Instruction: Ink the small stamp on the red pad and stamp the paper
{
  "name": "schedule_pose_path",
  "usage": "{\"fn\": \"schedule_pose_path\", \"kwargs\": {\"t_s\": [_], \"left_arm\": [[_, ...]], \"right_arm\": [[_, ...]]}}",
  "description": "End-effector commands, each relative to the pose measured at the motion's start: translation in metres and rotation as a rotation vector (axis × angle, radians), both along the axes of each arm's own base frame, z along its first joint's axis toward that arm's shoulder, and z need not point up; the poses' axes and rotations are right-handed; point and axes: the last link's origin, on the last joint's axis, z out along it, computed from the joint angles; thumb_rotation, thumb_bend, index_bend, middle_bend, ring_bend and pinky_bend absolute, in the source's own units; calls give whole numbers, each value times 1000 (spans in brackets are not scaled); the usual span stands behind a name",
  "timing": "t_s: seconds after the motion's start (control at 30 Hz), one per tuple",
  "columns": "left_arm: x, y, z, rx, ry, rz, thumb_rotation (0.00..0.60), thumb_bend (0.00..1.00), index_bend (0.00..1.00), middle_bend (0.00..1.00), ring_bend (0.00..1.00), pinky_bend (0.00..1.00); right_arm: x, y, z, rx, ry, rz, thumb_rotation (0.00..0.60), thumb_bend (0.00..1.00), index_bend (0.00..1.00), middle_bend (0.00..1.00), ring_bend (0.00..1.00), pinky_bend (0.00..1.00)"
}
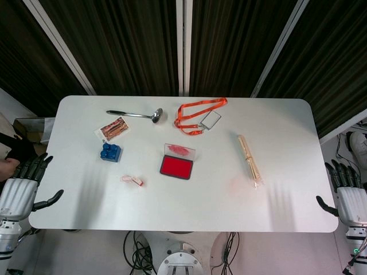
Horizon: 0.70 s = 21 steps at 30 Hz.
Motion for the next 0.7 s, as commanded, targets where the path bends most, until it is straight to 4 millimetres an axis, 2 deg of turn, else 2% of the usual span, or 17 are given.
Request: {"fn": "schedule_pose_path", "kwargs": {"t_s": [0.03,0.5,0.57,0.6,0.63,0.67,0.7], "left_arm": [[0,0,0,-2,1,0,0,158,89,73,89,185],[7,1,0,4,7,-46,0,158,88,73,89,185],[9,4,0,6,15,-66,15,159,83,68,125,232],[12,5,0,5,6,-81,106,162,80,67,197,334],[14,8,0,5,-2,-99,262,168,81,85,322,492],[18,11,-1,-5,-14,-122,382,171,83,110,422,609],[21,14,-1,-14,-19,-140,527,176,86,163,573,767]], "right_arm": [[0,0,-1,3,0,0,600,139,0,0,0,0],[-1,1,3,-11,-3,1,600,139,0,0,0,0],[0,-1,3,-8,-4,3,600,139,0,0,0,0],[0,-1,3,-5,-3,3,600,139,0,0,0,0],[1,-1,3,-2,-2,3,600,139,0,0,0,0],[1,-2,3,2,2,3,600,139,0,0,0,0],[1,-2,3,3,3,3,600,139,0,0,0,0]]}}
